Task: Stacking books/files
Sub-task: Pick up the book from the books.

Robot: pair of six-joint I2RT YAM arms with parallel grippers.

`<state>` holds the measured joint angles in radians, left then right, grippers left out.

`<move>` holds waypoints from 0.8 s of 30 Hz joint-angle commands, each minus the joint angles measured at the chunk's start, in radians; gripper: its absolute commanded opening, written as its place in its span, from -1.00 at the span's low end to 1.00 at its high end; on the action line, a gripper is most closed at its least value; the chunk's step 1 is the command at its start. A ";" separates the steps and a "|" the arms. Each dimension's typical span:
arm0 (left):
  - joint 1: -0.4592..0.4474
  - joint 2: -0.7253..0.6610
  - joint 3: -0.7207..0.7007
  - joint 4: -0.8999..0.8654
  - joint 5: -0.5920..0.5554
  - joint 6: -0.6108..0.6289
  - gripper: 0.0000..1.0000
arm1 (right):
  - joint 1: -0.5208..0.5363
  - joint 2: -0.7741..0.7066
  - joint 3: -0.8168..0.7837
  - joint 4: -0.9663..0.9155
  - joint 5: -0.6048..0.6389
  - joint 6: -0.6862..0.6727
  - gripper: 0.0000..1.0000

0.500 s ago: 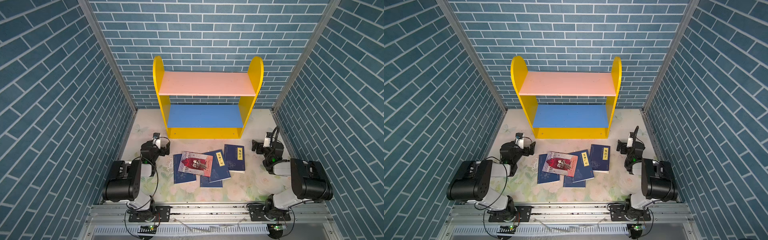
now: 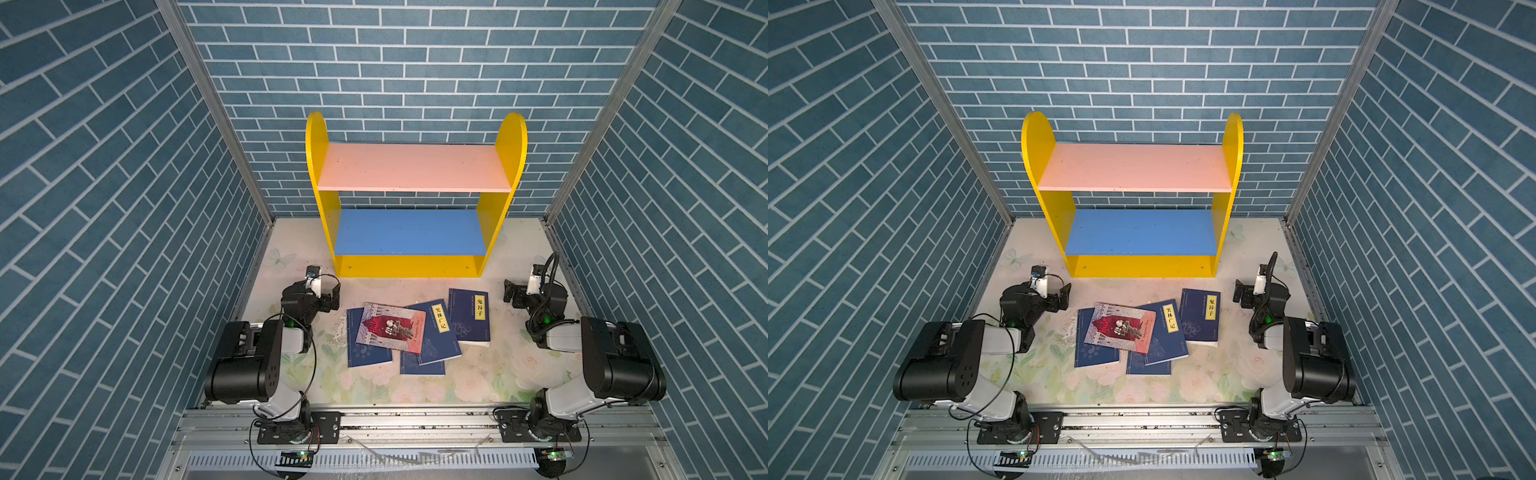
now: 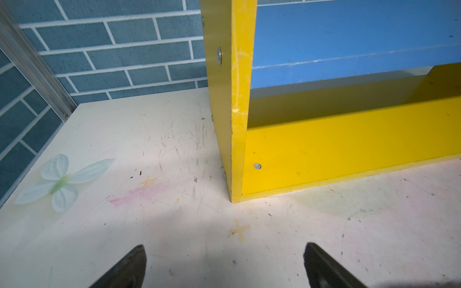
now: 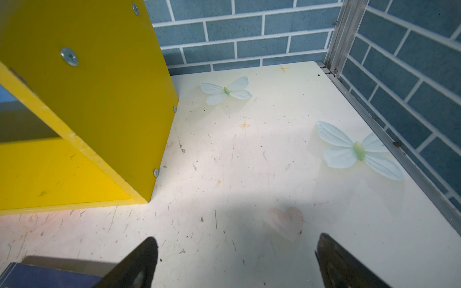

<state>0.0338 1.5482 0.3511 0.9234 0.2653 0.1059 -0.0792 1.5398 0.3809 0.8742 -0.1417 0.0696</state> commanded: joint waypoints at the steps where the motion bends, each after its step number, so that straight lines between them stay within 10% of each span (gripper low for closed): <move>1: -0.003 -0.016 0.012 -0.008 -0.001 0.009 0.99 | 0.001 0.004 0.011 -0.002 0.009 -0.030 0.98; 24: -0.004 -0.036 -0.006 0.011 0.001 0.011 0.99 | 0.003 -0.105 0.020 -0.115 0.253 0.051 0.97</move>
<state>0.0338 1.5448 0.3508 0.9234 0.2630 0.1059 -0.0788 1.4990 0.3817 0.8066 0.0093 0.0856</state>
